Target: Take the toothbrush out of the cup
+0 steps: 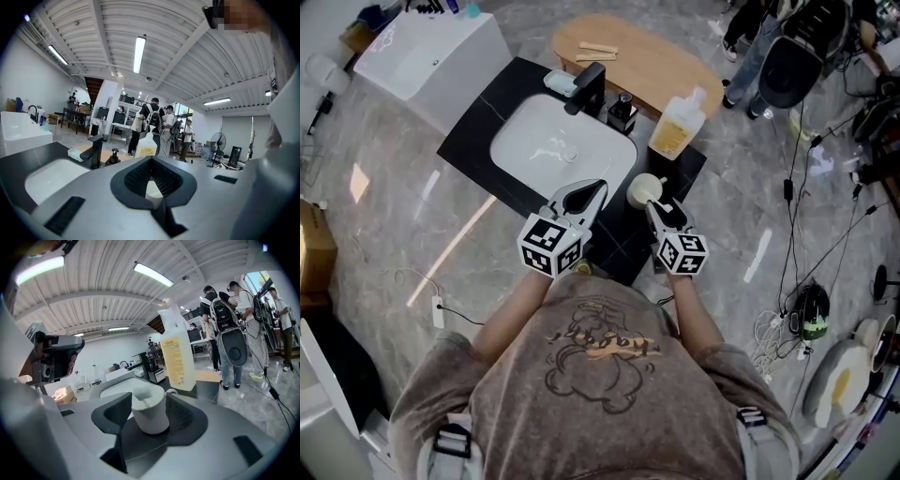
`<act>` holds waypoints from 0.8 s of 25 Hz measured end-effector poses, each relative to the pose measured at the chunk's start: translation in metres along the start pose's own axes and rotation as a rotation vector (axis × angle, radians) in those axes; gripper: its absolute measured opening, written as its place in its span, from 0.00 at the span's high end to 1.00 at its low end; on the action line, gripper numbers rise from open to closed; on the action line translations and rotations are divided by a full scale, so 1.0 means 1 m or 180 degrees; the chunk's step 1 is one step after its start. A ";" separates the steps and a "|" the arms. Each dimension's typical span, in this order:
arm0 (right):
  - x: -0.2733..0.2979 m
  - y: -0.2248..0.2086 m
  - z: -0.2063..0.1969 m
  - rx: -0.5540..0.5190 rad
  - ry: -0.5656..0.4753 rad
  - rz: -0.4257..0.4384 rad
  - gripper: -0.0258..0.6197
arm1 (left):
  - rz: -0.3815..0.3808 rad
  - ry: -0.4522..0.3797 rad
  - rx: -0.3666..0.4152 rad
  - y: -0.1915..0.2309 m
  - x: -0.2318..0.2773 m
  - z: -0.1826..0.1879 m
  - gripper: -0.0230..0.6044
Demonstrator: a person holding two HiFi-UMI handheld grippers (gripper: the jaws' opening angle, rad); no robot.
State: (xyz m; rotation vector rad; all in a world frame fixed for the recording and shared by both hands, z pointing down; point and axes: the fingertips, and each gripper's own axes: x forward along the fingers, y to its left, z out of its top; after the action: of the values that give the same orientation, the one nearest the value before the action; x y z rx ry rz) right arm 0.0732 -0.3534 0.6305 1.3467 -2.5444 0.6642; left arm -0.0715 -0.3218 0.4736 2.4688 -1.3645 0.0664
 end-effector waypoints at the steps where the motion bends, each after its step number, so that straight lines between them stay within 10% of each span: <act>1: 0.000 0.000 0.001 -0.0012 -0.0001 -0.0006 0.62 | 0.0012 0.0001 -0.0003 0.001 0.000 0.000 0.93; 20: 0.001 0.000 0.002 -0.0094 0.0015 -0.0107 0.92 | 0.0027 0.0058 -0.0023 0.005 -0.004 -0.007 0.93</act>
State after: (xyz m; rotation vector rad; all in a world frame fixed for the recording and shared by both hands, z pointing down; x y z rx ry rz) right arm 0.0728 -0.3554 0.6293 1.3734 -2.5119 0.6203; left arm -0.0771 -0.3188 0.4809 2.4507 -1.3654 0.0855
